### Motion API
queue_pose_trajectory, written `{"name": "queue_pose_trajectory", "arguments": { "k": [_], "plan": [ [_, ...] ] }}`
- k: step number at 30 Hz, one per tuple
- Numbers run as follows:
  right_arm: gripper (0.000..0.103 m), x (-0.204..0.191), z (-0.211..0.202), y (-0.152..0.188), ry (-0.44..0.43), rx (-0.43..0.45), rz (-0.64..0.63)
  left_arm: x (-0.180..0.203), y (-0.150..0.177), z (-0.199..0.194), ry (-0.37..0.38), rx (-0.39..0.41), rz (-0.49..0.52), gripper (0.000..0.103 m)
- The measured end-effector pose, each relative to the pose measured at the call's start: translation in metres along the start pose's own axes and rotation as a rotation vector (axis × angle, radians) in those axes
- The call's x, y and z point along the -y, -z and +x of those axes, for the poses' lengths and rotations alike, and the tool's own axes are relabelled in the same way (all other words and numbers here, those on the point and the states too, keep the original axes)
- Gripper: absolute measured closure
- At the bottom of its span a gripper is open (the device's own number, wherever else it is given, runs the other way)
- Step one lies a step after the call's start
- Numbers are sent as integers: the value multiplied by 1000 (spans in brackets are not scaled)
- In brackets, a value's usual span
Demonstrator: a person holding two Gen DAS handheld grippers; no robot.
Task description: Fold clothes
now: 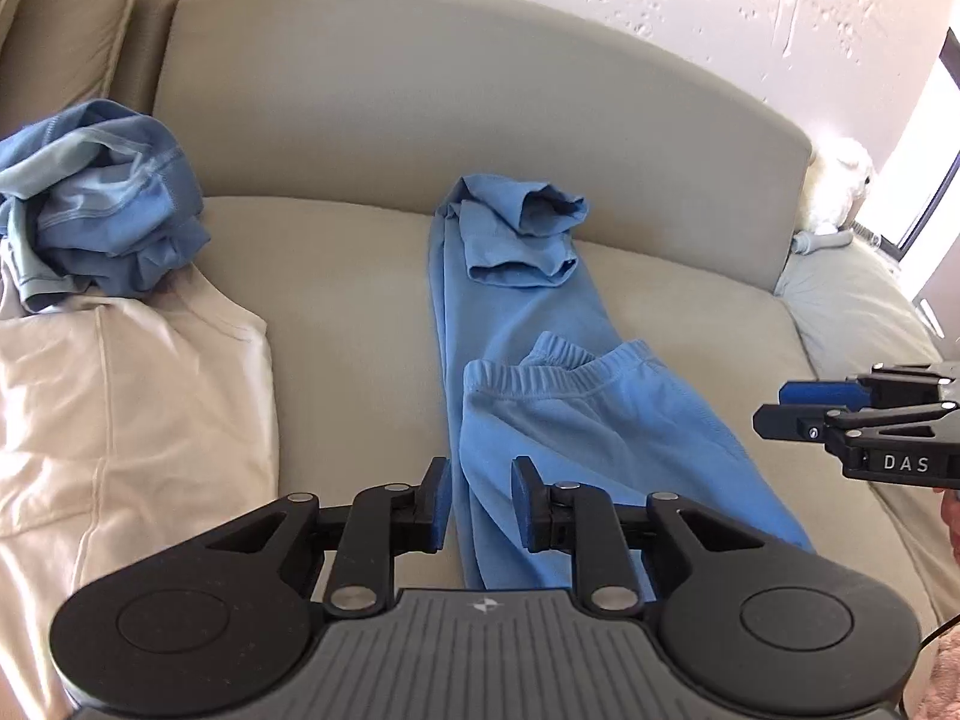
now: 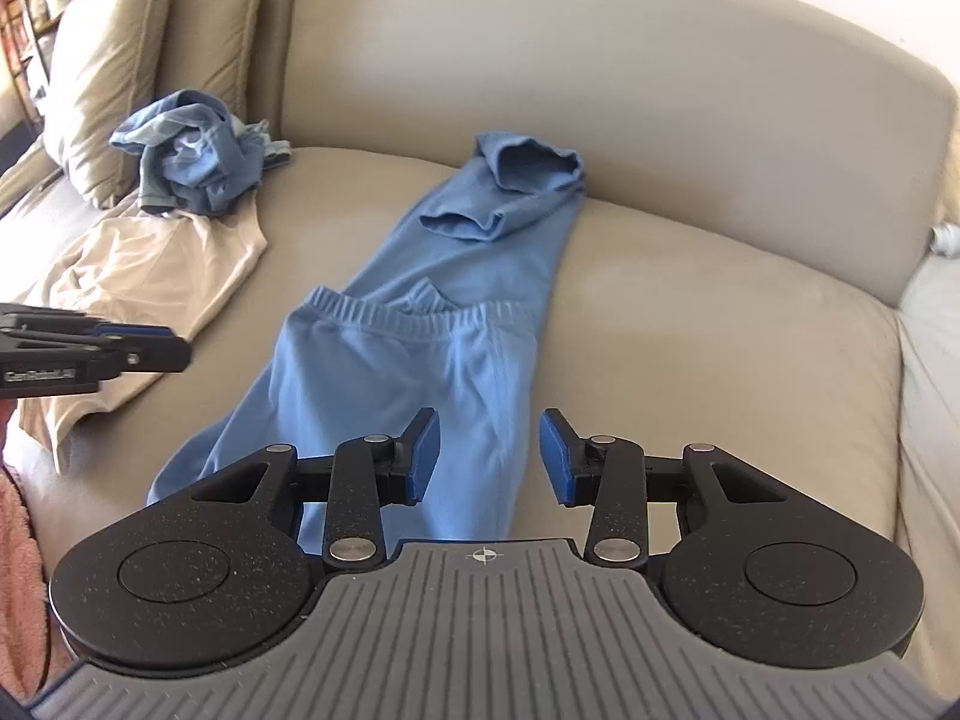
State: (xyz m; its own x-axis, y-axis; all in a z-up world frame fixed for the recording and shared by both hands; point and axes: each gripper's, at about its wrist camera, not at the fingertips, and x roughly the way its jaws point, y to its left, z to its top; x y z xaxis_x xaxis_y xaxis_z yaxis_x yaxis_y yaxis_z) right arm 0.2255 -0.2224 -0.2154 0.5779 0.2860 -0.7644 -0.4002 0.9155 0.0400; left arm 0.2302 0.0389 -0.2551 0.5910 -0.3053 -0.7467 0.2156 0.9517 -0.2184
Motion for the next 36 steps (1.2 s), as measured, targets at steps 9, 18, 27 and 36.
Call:
{"name": "queue_pose_trajectory", "arguments": {
  "k": [9,18,27,36],
  "plan": [
    [71,-15,92,-26,42,-85,-109,13,-16,40,24,-16,22,83],
    [99,50,87,-34,106,-44,61,3,-22,36,44,28,-13,83],
    [82,55,83,-20,40,-55,103,19,-34,84,82,-33,101,86],
    [101,51,84,-19,33,-40,85,43,-29,91,-33,7,197,101]
  ]
}}
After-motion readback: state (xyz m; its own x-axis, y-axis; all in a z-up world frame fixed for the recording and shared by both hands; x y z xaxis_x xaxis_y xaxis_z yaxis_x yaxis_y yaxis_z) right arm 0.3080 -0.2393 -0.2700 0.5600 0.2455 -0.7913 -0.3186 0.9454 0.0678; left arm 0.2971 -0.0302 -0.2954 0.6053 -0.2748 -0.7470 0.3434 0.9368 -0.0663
